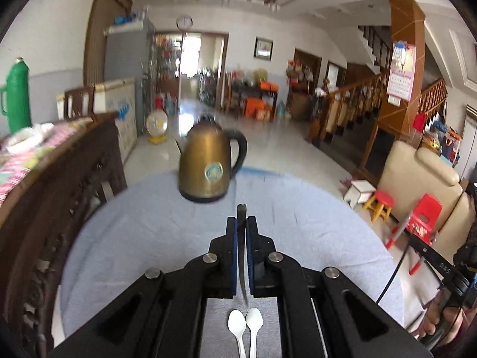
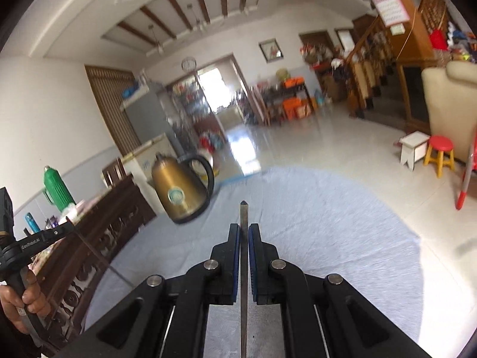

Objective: Organize utensils
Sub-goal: 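Lift both held chopsticks and lower them into the dark grey holder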

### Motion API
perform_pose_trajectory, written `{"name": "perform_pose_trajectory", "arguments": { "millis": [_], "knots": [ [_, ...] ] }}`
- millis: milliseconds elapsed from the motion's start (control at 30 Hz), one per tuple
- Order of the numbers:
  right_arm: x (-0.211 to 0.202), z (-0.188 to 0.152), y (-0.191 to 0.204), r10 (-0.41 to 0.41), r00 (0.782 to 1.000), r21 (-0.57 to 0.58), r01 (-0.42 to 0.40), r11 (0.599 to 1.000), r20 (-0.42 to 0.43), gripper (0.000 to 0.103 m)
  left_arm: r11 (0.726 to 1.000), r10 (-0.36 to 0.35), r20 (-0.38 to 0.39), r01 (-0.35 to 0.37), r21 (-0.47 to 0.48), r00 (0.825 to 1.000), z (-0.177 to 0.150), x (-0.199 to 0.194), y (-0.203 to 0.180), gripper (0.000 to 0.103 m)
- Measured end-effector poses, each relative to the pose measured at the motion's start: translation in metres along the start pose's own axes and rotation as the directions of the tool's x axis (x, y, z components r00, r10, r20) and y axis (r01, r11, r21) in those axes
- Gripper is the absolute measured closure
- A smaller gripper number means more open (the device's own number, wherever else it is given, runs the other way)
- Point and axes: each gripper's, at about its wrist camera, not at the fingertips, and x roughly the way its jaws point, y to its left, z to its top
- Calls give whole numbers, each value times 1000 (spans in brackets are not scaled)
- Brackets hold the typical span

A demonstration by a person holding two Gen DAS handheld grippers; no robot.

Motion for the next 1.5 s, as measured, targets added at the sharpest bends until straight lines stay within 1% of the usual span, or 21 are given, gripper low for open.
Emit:
{"name": "perform_pose_trajectory", "arguments": {
  "millis": [67, 200, 300, 467, 600, 667, 767, 900, 967, 1033, 1133, 1300, 1333, 1433, 1500],
  "knots": [
    [-19, 3, 3, -1, 999, 3, 1, 1000, 41, 97, 1000, 3, 32, -3, -8, 999, 2, -20, 0, 98],
    [-57, 4, 11, 23, 993, 23, -26, 999, 113, 97, 1000, -2, 90, 2, -1, 996, 3, -48, -5, 98],
    [-81, 9, 24, 25, 986, 2, -26, 1000, 164, 97, 1000, -6, 125, 4, 20, 992, 9, -67, -12, 98],
    [-108, 23, 46, 37, 971, -33, -29, 999, 236, 97, 999, -18, 182, 13, 29, 983, 14, -99, -23, 98],
    [-137, 33, 73, 44, 941, -88, -15, 996, 335, 97, 999, -23, 226, 15, 39, 974, 16, -115, -33, 98],
    [-149, 37, 87, 54, 925, -113, -12, 993, 377, 97, 999, -37, 239, 29, 39, 970, 18, -123, -38, 98],
    [-167, 40, 115, 95, 893, -157, -28, 987, 440, 97, 997, -68, 260, 56, 53, 963, 19, -135, -49, 98],
    [-176, 39, 149, 160, 869, -196, -74, 978, 468, 97, 993, -108, 276, 89, 78, 955, 16, -153, -62, 98],
    [-176, 35, 164, 191, 865, -210, -101, 972, 465, 97, 991, -125, 278, 106, 85, 952, 13, -160, -68, 98],
    [-174, 27, 174, 211, 867, -219, -121, 968, 451, 97, 989, -140, 278, 119, 93, 950, 10, -165, -72, 98],
    [-166, 12, 182, 227, 884, -224, -144, 964, 408, 96, 986, -154, 257, 133, 98, 954, 1, -168, -79, 98],
    [-145, -19, 172, 228, 918, -204, -167, 965, 324, 96, 988, -145, 207, 130, 83, 968, -19, -162, -81, 98],
    [-144, -25, 165, 227, 922, -201, -170, 965, 313, 96, 989, -143, 189, 132, 72, 972, -24, -159, -80, 98],
    [-137, -41, 162, 225, 937, -201, -174, 964, 267, 96, 990, -138, 143, 133, 47, 980, -36, -151, -79, 98],
    [-136, -49, 156, 221, 943, -201, -173, 964, 247, 96, 992, -127, 116, 124, 35, 985, -43, -145, -79, 98]
  ]
}}
